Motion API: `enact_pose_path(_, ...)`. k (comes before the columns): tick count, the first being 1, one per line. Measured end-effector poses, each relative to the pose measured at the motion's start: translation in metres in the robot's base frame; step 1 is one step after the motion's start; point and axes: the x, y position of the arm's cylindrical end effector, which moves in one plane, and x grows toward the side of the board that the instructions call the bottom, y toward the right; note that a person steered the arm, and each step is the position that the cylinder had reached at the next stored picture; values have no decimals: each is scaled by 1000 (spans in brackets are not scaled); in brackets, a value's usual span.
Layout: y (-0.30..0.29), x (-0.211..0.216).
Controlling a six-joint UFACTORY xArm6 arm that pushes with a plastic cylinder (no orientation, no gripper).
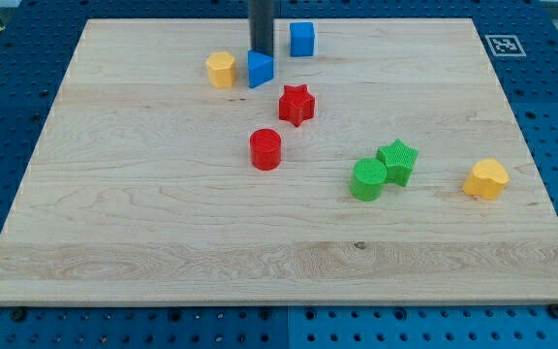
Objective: Slide the yellow hexagon to the bottom left of the red circle
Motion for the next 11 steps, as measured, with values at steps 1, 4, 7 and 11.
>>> enact_pose_path(1,-42,0)
enact_pose_path(4,-59,48)
enact_pose_path(7,-59,137)
enact_pose_path(11,-70,250)
